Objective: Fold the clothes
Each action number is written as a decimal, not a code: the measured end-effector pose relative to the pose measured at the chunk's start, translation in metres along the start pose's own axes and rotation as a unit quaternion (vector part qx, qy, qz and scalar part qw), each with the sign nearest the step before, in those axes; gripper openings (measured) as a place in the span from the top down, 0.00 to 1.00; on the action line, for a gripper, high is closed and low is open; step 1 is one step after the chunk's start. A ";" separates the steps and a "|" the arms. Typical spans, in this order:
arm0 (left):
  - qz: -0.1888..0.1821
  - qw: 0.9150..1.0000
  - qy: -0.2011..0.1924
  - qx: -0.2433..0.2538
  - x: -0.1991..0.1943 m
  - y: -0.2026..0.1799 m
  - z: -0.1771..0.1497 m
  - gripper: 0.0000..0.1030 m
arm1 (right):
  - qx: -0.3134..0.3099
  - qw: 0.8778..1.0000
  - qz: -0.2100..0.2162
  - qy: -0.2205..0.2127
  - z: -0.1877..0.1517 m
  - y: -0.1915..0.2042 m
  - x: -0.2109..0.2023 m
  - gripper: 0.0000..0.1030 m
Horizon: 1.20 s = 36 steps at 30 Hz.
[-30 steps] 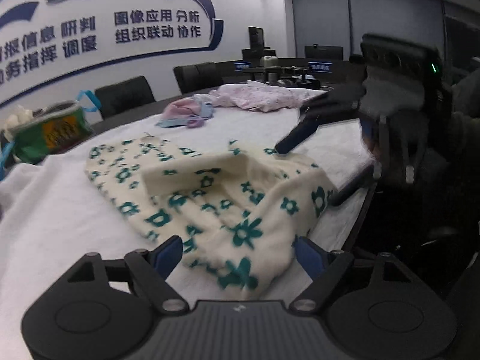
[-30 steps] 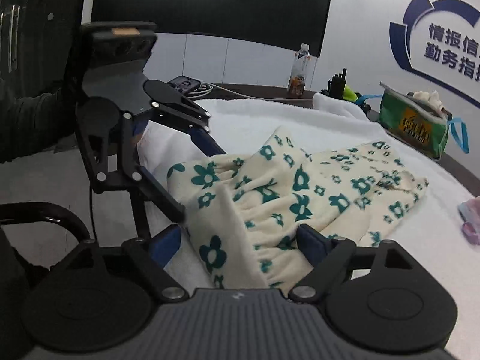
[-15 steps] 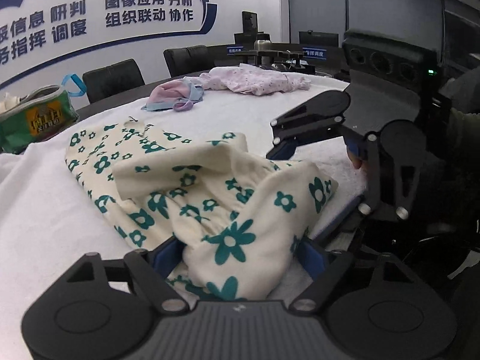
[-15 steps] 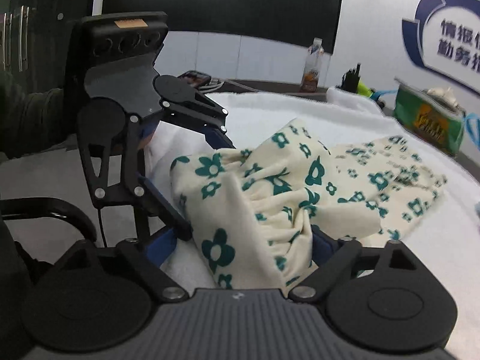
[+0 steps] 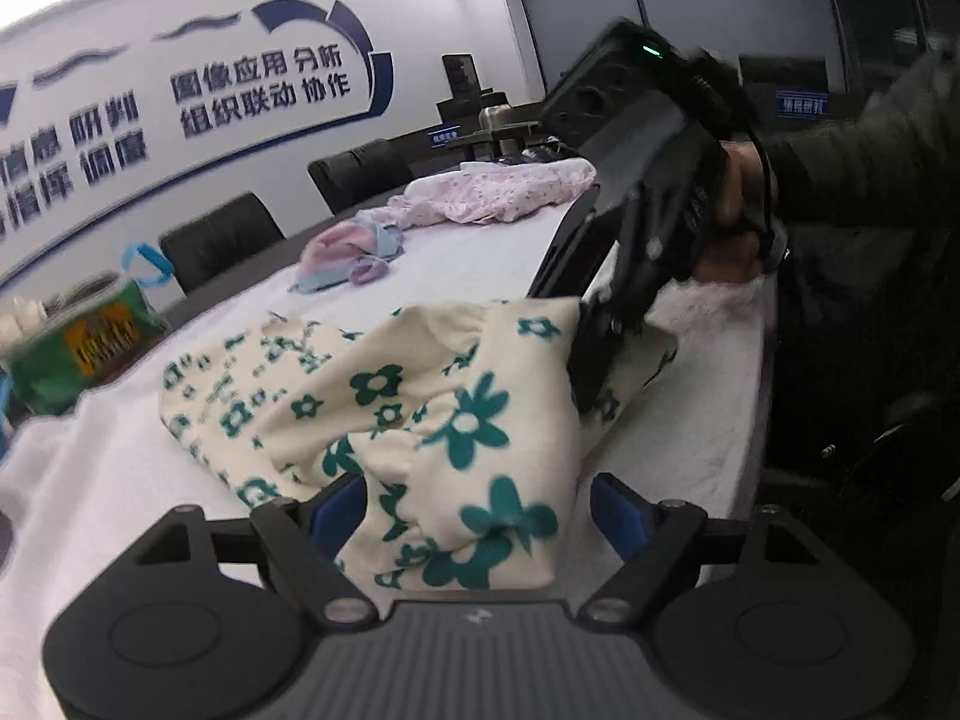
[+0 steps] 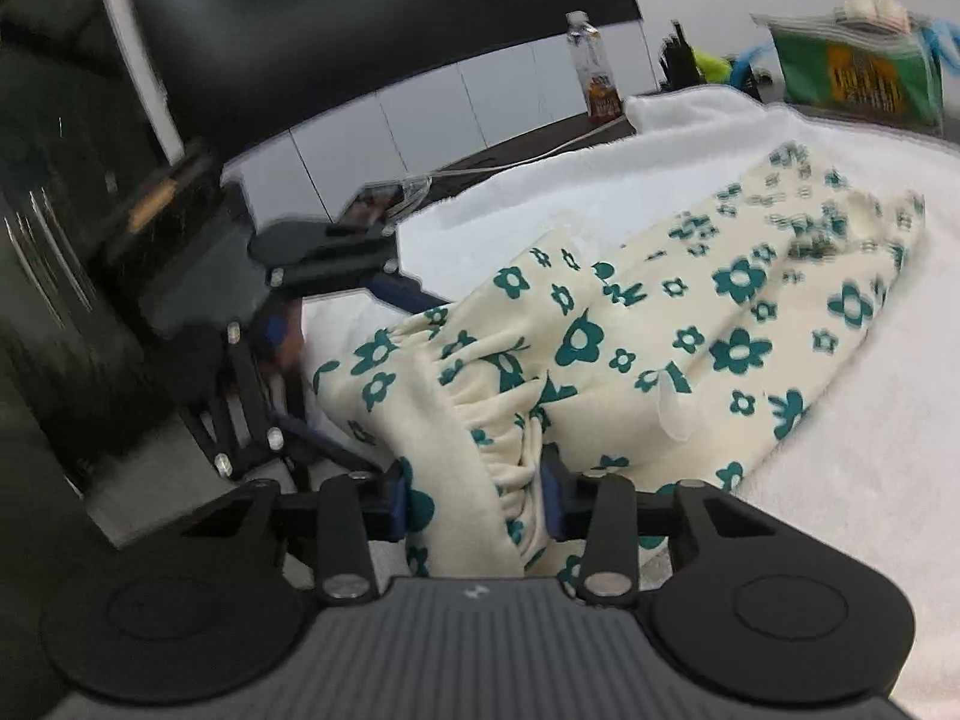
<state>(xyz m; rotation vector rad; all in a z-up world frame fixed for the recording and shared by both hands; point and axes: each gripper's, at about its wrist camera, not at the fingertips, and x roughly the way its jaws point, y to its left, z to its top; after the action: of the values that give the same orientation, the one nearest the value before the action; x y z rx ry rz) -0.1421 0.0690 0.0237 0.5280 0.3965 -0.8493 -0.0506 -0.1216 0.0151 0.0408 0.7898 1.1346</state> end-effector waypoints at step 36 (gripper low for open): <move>0.031 0.994 -0.104 0.008 -0.050 -0.019 -0.012 0.24 | -0.108 0.993 0.031 -0.026 -0.022 0.057 -0.028 0.70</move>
<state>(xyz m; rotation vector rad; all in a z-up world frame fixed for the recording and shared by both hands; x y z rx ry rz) -0.1881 0.0957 0.0346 0.4595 0.1815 -0.8397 -0.1134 -0.1263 0.0376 -0.0857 0.6207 1.2678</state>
